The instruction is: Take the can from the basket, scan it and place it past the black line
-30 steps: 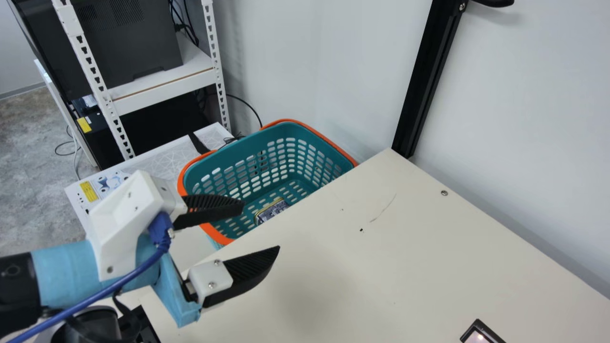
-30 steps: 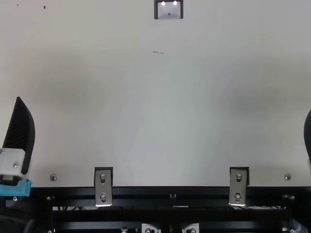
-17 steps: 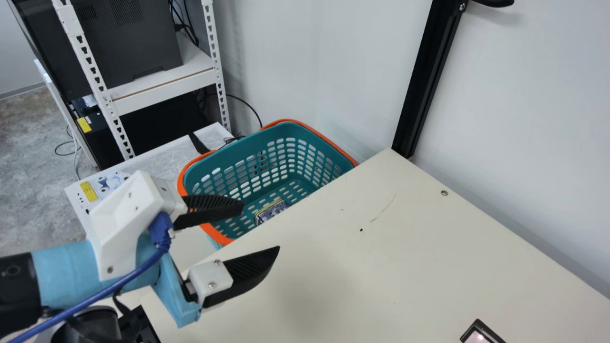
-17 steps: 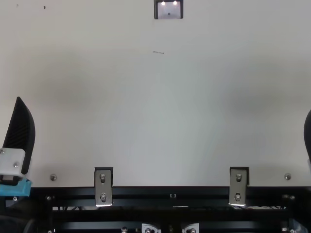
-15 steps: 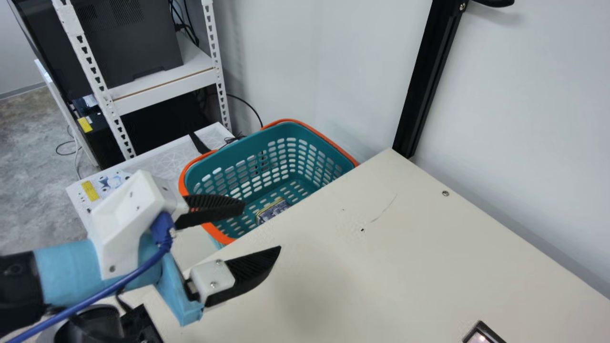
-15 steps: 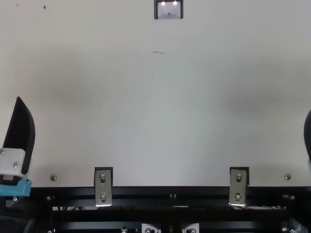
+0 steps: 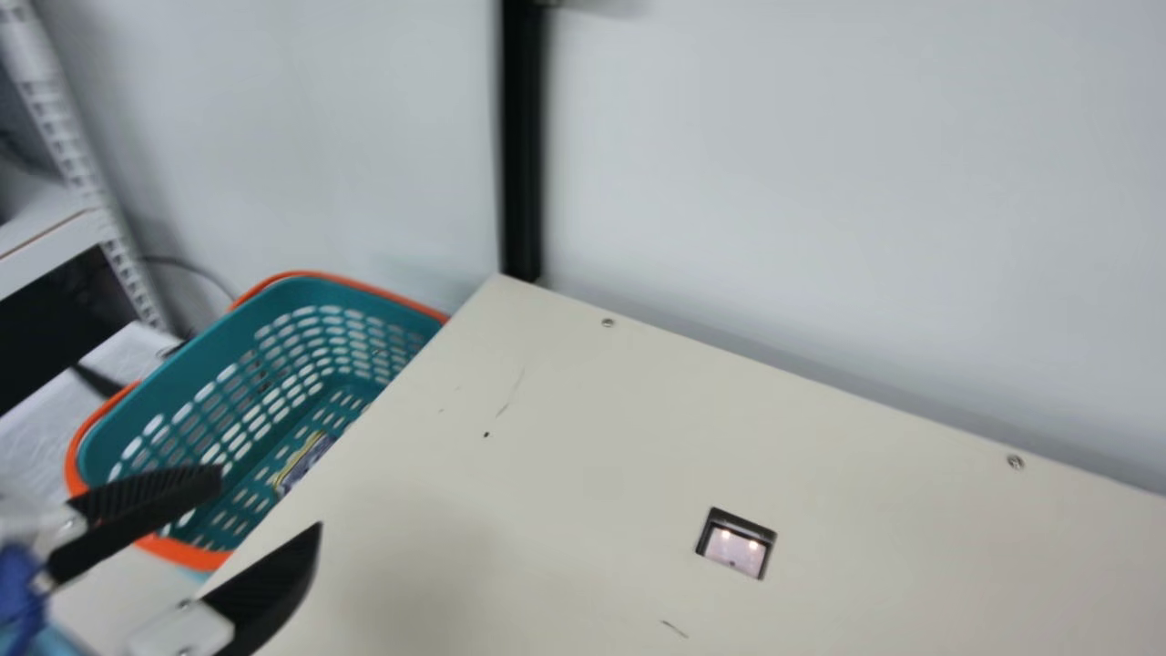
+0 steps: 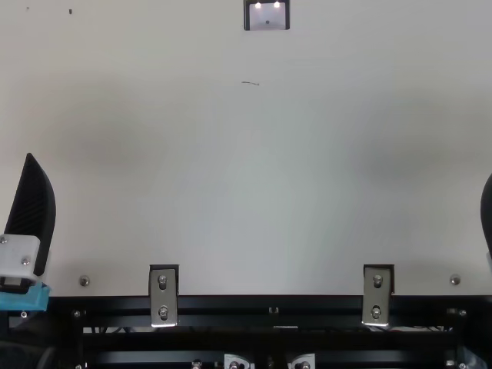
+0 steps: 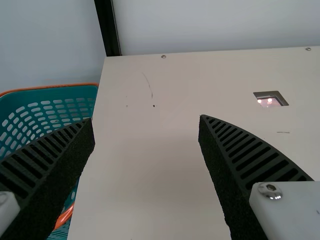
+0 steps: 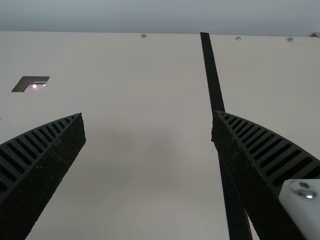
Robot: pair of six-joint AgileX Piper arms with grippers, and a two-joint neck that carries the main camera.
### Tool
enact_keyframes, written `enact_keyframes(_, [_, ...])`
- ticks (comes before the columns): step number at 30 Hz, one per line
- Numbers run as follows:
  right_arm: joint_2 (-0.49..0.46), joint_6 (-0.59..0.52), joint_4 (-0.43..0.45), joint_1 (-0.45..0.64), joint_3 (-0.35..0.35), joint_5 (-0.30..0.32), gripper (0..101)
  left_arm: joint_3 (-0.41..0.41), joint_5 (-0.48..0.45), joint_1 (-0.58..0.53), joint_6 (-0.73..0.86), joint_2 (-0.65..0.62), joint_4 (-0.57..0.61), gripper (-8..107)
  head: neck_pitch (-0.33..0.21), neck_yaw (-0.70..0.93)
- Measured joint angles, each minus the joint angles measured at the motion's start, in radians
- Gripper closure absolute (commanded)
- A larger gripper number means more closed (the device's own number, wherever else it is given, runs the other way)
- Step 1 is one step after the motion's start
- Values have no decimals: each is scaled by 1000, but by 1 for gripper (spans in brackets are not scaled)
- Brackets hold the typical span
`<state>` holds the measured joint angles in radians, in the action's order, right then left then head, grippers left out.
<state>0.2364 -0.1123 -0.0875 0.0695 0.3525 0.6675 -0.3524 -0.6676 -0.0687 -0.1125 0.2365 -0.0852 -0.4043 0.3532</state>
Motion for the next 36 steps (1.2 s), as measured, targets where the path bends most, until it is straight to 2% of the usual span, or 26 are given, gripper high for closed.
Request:
enact_keyframes(5, [0,0,0,0,0,0,0,0,0,0,0,0,0,9,5,-123])
enact_keyframes(10, [0,0,0,0,0,0,0,0,0,0,0,0,0,9,5,-123])
enact_keyframes(13, [0,0,0,0,0,0,0,0,0,0,0,0,0,9,5,5])
enact_keyframes(23, [0,0,0,0,0,0,0,0,0,0,0,0,0,9,0,624])
enact_keyframes(36, [0,0,0,0,0,0,0,0,0,0,0,0,0,9,5,660])
